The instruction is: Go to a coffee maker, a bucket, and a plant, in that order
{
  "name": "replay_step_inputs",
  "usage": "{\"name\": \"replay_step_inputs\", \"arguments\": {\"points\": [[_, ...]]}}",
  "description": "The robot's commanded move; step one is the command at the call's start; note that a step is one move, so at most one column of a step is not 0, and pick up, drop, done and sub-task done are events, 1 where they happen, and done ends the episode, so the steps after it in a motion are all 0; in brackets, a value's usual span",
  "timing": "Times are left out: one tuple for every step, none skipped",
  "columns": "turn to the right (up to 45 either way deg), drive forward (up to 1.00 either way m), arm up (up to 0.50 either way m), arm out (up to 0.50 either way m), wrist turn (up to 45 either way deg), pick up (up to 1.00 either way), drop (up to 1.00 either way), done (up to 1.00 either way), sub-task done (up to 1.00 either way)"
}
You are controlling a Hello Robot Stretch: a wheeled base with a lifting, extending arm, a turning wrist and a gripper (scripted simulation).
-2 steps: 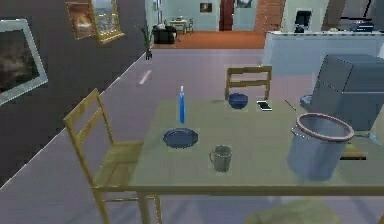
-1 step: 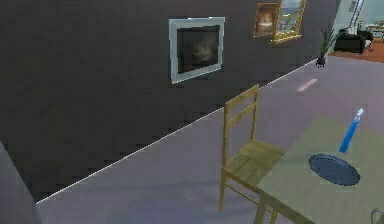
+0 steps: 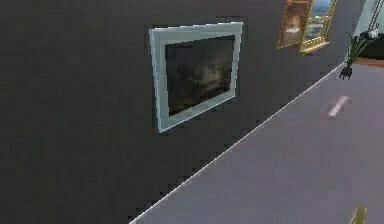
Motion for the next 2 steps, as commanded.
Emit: {"name": "replay_step_inputs", "arguments": {"points": [[-6.0, 0.00, 0.00, 0.00, 0.0, 0.00, 0.00, 0.00, 0.00], [0.0, 0.20, 0.00, 0.00, 0.0, 0.00, 0.00, 0.00, 0.00]]}}
